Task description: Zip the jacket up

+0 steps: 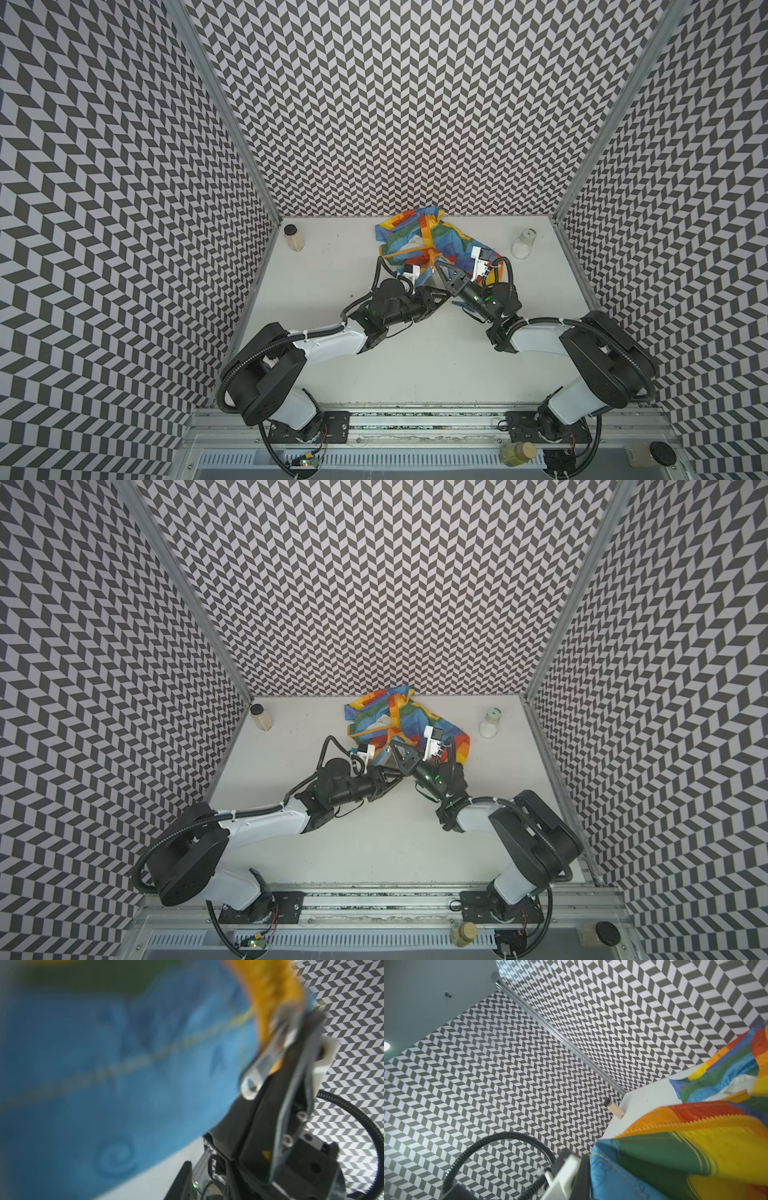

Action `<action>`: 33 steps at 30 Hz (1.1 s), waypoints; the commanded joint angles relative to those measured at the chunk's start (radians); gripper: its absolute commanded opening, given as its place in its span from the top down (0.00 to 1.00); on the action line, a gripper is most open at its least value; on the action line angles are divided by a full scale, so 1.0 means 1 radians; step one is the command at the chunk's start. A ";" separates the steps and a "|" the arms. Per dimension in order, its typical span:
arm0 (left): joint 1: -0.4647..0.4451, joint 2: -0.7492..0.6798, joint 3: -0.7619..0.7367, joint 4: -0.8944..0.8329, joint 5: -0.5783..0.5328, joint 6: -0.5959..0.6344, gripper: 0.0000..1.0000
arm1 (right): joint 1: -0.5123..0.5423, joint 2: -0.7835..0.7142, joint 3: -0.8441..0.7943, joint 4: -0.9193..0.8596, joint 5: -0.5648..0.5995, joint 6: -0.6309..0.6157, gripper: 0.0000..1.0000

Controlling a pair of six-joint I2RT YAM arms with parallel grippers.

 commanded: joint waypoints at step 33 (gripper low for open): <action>0.032 0.043 -0.224 0.752 -0.352 -0.409 0.27 | 0.019 -0.035 0.021 0.041 -0.033 0.019 1.00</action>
